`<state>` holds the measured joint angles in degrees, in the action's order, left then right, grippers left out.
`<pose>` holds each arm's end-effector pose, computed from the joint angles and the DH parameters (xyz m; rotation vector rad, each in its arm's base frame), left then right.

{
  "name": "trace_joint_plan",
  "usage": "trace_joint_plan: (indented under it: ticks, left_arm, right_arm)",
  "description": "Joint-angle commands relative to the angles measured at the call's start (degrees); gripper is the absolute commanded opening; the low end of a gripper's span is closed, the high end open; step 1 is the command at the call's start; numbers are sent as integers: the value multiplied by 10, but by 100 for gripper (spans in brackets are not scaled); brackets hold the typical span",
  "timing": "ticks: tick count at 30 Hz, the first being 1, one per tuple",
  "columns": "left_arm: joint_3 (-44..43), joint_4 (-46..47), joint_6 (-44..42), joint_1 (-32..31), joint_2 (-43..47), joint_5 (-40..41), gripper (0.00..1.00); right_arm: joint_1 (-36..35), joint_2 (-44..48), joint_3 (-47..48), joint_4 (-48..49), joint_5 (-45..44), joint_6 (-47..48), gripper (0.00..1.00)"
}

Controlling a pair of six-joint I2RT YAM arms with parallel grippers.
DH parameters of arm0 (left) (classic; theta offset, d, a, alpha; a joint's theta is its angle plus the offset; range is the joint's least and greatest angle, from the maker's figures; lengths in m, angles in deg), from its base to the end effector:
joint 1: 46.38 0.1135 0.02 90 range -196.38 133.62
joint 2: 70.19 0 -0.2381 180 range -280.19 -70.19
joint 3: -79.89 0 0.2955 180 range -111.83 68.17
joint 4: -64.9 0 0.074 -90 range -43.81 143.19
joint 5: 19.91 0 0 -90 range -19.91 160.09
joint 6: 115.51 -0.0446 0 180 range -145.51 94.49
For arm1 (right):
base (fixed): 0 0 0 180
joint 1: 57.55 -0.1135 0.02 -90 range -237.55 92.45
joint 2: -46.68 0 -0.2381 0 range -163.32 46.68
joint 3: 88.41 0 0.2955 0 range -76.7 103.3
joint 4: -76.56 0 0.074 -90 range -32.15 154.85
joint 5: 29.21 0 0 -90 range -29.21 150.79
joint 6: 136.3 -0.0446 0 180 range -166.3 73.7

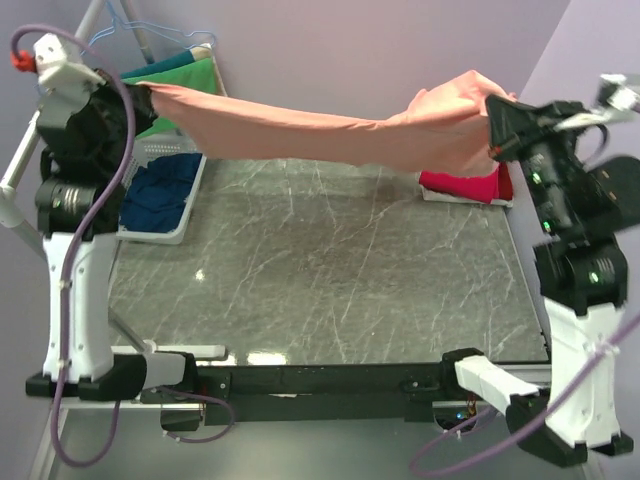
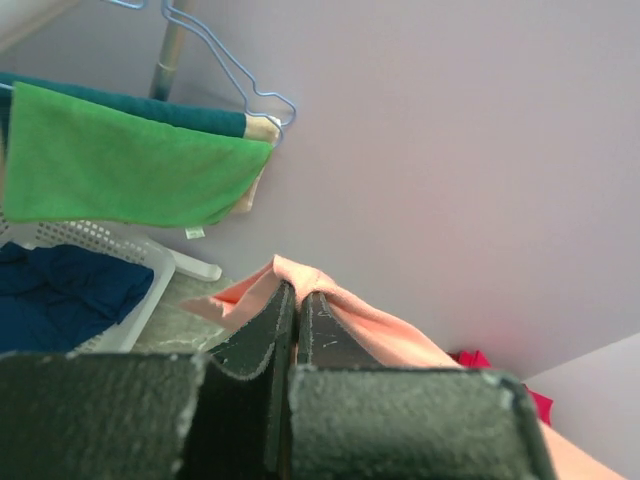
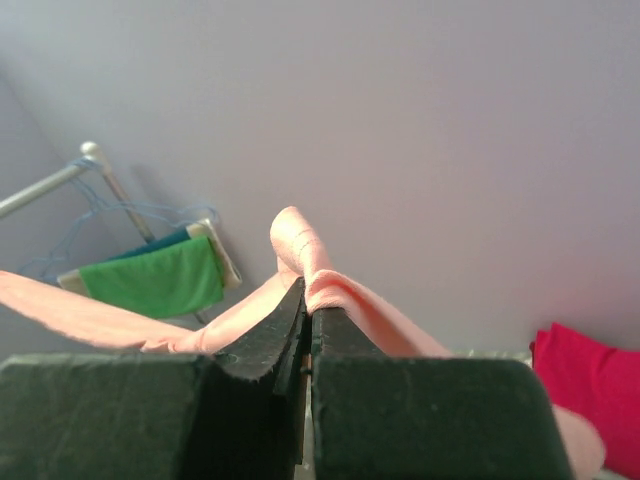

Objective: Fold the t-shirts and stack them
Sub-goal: Flatten the tshirt out

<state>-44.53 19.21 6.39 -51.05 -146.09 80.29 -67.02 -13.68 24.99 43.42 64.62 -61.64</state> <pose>0.2752 -0.0146 0.5716 -0.4987 1.4505 -0.3740 0.1882 0.0344 0.5969 0.0044 1.2348 0.4180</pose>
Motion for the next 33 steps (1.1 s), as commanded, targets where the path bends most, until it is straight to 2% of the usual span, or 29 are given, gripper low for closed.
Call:
trace_joint_plan:
  ticks: [1,6,11,16,20,23,29,33]
  left_arm:
    - [39,1,-18,4,81,14,1]
    - [50,-46,-28,4,150,26,1]
    - [-44,-102,-49,4,148,30,1]
    - [-81,-91,-54,4,154,26,1]
    - [-85,-78,-54,4,127,25,1]
    - [-61,-62,-44,4,96,8,1]
    - [102,7,-12,4,51,-7,1]
    - [231,78,4,4,3,-5,1]
  right_arm:
    - [3,73,1,3,0,9,0]
    - [4,124,18,-41,13,9,0]
    - [4,137,86,-75,20,9,0]
    - [4,128,136,-76,20,12,0]
    - [4,115,120,-50,10,17,0]
    - [4,100,67,-20,-7,22,0]
    - [4,53,-134,80,-57,28,0]
    - [7,-47,-244,147,-66,9,0]
